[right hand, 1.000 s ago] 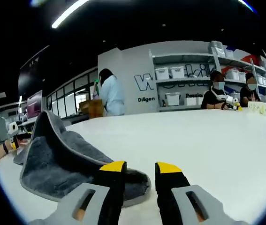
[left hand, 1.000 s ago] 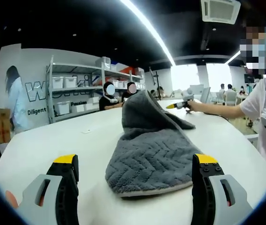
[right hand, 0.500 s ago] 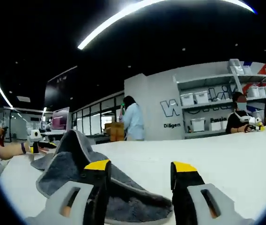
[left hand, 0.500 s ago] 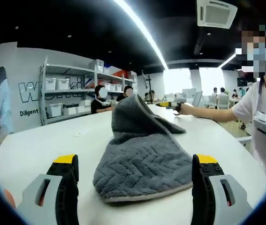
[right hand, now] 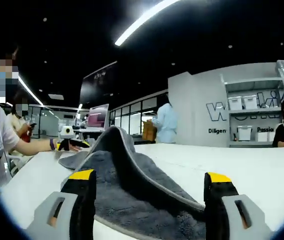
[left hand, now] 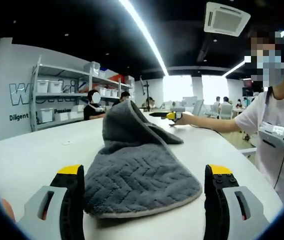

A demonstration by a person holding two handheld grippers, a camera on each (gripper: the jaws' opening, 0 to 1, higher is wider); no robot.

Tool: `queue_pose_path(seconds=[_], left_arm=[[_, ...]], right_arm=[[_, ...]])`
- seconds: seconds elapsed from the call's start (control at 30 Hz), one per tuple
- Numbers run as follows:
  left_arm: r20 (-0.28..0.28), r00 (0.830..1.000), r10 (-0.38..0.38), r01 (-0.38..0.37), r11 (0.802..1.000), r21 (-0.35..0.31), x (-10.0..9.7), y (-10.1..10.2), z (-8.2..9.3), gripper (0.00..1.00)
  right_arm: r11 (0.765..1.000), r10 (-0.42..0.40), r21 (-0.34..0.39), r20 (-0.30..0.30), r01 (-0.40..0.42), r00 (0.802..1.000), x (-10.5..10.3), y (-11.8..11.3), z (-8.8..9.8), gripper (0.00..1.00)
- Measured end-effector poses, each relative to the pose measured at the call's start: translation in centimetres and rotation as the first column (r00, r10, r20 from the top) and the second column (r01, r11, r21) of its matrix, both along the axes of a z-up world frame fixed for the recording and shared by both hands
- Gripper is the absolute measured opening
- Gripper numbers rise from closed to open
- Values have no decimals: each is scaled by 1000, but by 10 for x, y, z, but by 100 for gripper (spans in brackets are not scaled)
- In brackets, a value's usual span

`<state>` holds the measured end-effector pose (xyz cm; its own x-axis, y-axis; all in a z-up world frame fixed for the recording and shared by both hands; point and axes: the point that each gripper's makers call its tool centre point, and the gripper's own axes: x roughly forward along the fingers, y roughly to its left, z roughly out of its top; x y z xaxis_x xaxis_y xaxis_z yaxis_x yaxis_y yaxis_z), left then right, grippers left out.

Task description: Fold the towel on the table until its edges align and the towel forms a compact rectangular stack.

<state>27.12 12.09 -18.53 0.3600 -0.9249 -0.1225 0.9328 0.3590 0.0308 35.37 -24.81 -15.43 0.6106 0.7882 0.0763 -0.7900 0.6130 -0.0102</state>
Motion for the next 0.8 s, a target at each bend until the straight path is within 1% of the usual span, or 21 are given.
queue_pose_path(seconds=[0.03,0.1,0.13,0.17,0.3,0.37,0.4,0.47,0.57,0.67,0.7,0.8], left_arm=[[-6,1000,-26,25,1000,-4,-5,-4,-1,98],[-13,999,-50,50,999,-18,-10,-8,1,96],[-24,996,-84,83,996,-36,-17,-12,1,94],[-28,995,-93,92,995,-33,-18,-12,1,93],[-40,991,-132,131,991,-20,-26,-17,-4,87],[-91,977,-195,191,980,-48,-38,-23,-6,84],[-109,971,-215,210,976,-49,-41,-24,-8,80],[-114,967,-230,229,973,-16,-45,-27,-14,76],[-130,960,-248,252,967,20,-52,-29,-23,71],[-143,954,-265,273,961,43,-58,-31,-28,61],[-143,953,-268,277,960,42,-59,-31,-29,60],[-117,953,-279,286,957,50,-61,-32,-29,56]], right_arm=[[1000,28,9,-16,-28,999,-2,3,-2,100],[999,44,7,-32,-43,999,-1,3,-5,99],[999,41,-15,-33,-42,999,0,4,-9,99],[998,39,-37,-34,-40,999,1,4,-12,99],[997,57,-40,-45,-58,997,-1,7,-15,99],[998,51,-43,-59,-54,997,0,5,-18,99],[998,49,-40,-62,-52,997,0,5,-18,99],[998,45,-34,-59,-47,997,0,4,-17,99],[999,33,-19,-57,-34,998,2,2,-14,99],[1000,21,2,-55,-21,998,3,0,-10,99],[1000,20,7,-54,-20,998,3,-1,-9,99],[1000,17,15,-55,-16,998,2,0,-8,99]])
